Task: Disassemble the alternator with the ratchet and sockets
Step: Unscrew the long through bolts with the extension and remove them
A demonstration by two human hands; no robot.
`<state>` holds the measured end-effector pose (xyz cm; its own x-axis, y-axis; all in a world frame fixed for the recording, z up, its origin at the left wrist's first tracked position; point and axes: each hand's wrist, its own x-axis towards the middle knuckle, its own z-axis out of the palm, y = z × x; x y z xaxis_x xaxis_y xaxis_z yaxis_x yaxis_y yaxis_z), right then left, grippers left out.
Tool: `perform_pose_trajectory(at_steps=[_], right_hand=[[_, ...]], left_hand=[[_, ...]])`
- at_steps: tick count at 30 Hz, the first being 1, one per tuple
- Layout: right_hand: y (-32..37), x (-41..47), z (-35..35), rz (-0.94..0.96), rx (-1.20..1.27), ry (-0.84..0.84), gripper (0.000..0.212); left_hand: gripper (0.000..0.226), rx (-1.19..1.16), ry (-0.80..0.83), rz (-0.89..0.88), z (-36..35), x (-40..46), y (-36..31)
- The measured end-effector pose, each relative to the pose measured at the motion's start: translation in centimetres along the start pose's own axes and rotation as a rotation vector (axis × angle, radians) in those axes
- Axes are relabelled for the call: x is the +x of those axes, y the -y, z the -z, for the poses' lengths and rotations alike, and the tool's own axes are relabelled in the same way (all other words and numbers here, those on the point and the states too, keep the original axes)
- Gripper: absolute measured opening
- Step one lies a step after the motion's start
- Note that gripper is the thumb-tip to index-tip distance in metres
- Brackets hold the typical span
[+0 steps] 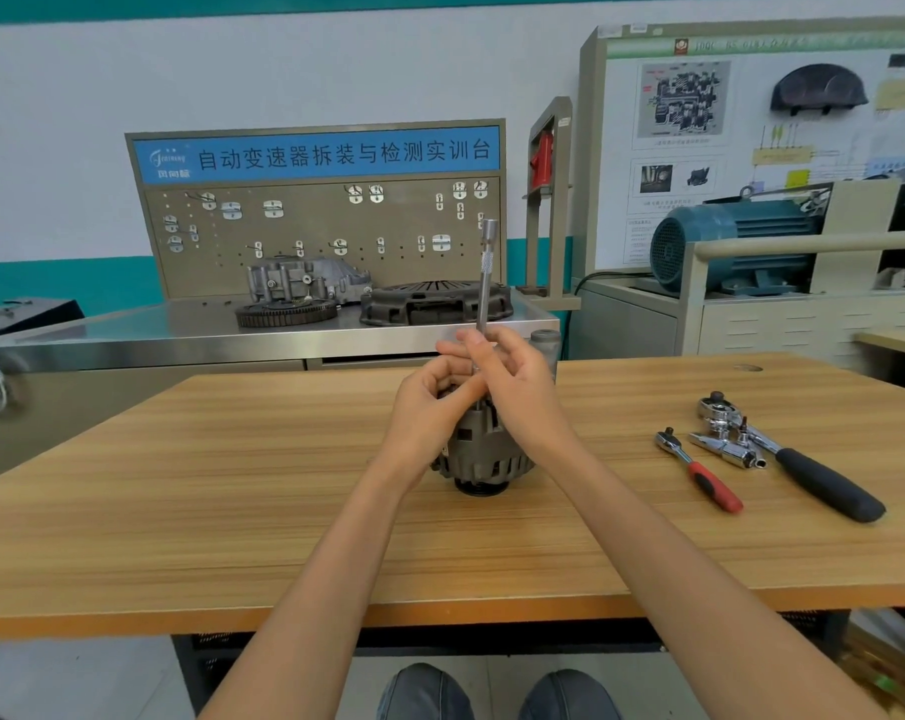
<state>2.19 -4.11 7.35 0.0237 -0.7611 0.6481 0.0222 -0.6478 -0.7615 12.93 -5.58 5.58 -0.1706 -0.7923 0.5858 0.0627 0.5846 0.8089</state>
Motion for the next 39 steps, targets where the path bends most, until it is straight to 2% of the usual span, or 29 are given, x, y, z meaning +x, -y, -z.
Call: perform_pose_trajectory(at_steps=[3, 9, 13, 17, 20, 26, 31, 36, 39], right_hand=[[-0.04, -0.05, -0.06, 0.043, -0.021, -0.025, 0.017], [0.11, -0.01, 0.21, 0.037, -0.073, -0.013, 0.028], [0.24, -0.12, -0.02, 0.011, -0.030, -0.006, 0.027], [0.38, -0.25, -0.16, 0.020, -0.009, -0.008, 0.015], [0.40, -0.10, -0.02, 0.040, -0.018, -0.015, 0.021], [0.37, 0.06, 0.59, 0.021, -0.070, 0.027, 0.028], [0.54, 0.08, 0.41, -0.048, -0.027, 0.061, 0.032], [0.53, -0.05, 0.27, -0.046, -0.047, 0.033, 0.020], [0.34, -0.05, 0.25, -0.021, -0.018, -0.003, 0.014]], left_hand=[[0.010, 0.019, 0.005, 0.006, 0.02, -0.02, 0.00], [0.018, -0.007, 0.118, -0.001, 0.84, -0.13, -0.41], [0.014, -0.013, 0.069, -0.003, 0.58, -0.04, -0.21], [0.009, 0.017, -0.003, 0.005, 0.22, 0.06, 0.19], [0.012, 0.031, -0.008, 0.015, 0.19, 0.01, 0.16], [0.017, -0.039, 0.086, 0.012, 0.77, -0.18, -0.37], [0.011, -0.016, 0.044, 0.030, 0.48, -0.09, -0.54], [0.002, 0.004, 0.004, 0.056, 0.13, 0.18, -0.58], [0.012, -0.003, -0.007, 0.060, 0.01, 0.19, -0.51]])
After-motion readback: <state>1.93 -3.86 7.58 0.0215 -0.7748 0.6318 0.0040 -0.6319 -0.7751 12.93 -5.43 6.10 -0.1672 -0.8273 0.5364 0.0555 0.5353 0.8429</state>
